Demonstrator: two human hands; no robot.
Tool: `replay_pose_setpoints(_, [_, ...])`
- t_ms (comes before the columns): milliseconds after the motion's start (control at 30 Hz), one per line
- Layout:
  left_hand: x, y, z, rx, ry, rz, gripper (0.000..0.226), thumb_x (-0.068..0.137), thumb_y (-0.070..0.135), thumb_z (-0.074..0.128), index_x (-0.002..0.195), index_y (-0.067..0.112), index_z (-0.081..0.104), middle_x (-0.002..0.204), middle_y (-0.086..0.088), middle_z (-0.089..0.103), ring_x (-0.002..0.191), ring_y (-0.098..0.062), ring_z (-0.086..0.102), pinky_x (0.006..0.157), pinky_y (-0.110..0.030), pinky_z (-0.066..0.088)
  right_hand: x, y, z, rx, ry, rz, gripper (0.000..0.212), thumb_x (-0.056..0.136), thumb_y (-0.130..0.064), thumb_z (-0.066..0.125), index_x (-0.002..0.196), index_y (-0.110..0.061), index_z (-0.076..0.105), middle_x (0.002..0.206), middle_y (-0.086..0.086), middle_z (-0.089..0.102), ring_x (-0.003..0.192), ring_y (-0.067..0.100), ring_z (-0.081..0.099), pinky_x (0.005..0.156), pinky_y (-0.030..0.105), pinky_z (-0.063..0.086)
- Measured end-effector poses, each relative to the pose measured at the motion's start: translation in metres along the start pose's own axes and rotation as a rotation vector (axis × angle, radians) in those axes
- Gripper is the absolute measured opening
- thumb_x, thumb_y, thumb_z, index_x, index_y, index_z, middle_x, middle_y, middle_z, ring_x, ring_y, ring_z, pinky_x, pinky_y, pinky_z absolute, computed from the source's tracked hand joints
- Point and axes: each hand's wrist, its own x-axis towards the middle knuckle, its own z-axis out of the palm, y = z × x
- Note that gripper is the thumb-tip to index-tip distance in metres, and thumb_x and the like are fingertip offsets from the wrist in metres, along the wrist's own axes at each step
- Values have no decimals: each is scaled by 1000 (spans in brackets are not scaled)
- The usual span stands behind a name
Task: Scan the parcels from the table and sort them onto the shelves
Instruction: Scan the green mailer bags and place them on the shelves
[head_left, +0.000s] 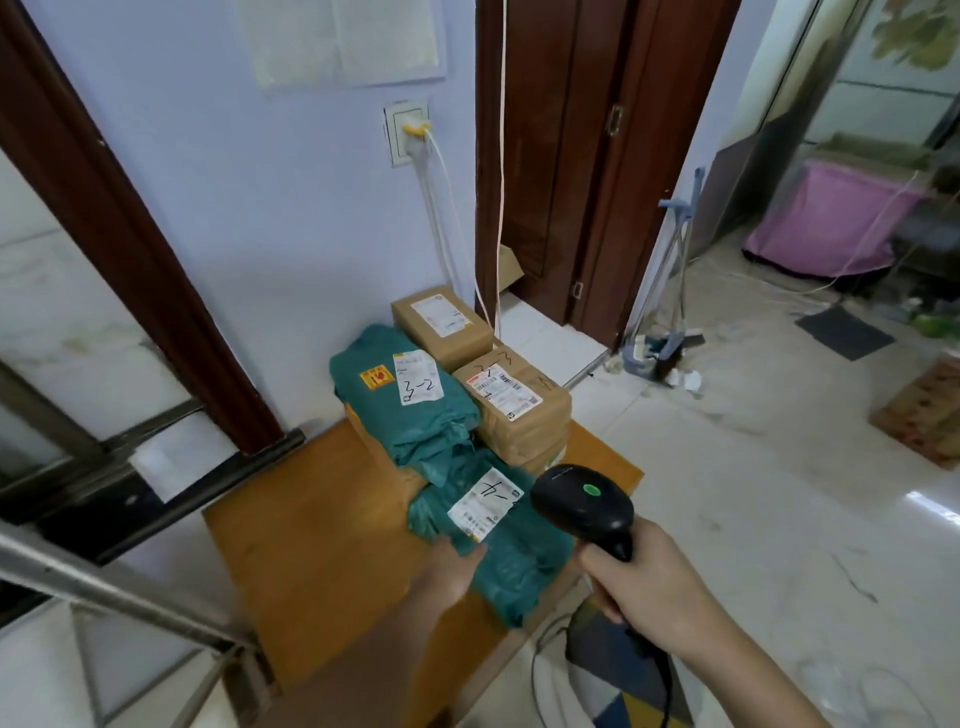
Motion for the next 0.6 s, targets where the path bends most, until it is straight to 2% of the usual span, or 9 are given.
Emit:
replay_pose_setpoints(67, [4,-1,13,-105,-58,-96,104,86,77,60,159,6,36,158,-16,46,144,-33,47,120,-44,39,11,1,-5,11,-17,21,22,86,-16,64,66,-15,55,42,-2,54,41,11,52,57,29,46])
replay_pose_setpoints(167, [-1,1,33,-291,-152,-191,138,56,92,73,161,12,33,164,-11,40,148,-31,43,124,-45,34,24,4,-13,11,-56,10,26,85,-13,65,63,-20,54,42,-6,56,43,10,52,59,29,45])
replay_pose_setpoints(267, [1,1,55,-391,-129,-246,140,54,84,83,163,13,30,167,-5,36,151,-29,39,125,-43,30,39,9,-22,32,-106,41,20,83,-16,68,65,-18,59,45,-2,57,44,13,54,59,31,44])
replay_pose_setpoints(333, [-3,8,67,-413,-96,-302,148,48,87,83,164,13,26,168,-4,33,152,-28,37,126,-42,29,48,11,-27,49,-117,72,19,71,-29,71,65,-14,61,47,3,57,43,18,54,57,34,42])
replay_pose_setpoints(433, [15,-8,97,-450,-3,-360,125,73,80,73,164,11,24,167,-5,34,150,-29,39,124,-41,32,61,19,-36,7,-155,67,31,53,-47,61,56,-16,59,48,6,59,46,20,57,58,34,45])
replay_pose_setpoints(500, [45,-39,127,-423,91,-368,132,63,92,61,164,13,28,166,-5,38,147,-31,43,122,-44,36,69,21,-42,-32,-169,48,30,53,-48,58,48,-19,55,46,5,57,47,19,56,60,33,47])
replay_pose_setpoints(533, [63,-56,141,-442,130,-365,131,64,90,61,164,12,28,166,-7,38,148,-32,42,122,-46,35,71,22,-44,-47,-181,41,30,55,-48,58,46,-19,54,45,5,56,48,19,56,60,34,48])
replay_pose_setpoints(567, [53,-49,137,-458,137,-338,119,75,80,65,163,9,27,167,-9,36,148,-32,40,124,-46,32,74,20,-45,-64,-201,33,31,58,-47,60,45,-19,54,45,5,55,48,19,55,61,37,50])
replay_pose_setpoints(600, [32,-34,127,-487,120,-322,98,91,60,67,162,7,27,167,-11,36,149,-32,39,125,-45,29,76,19,-45,-76,-223,25,32,63,-44,64,45,-19,55,45,5,55,48,19,55,62,40,52])
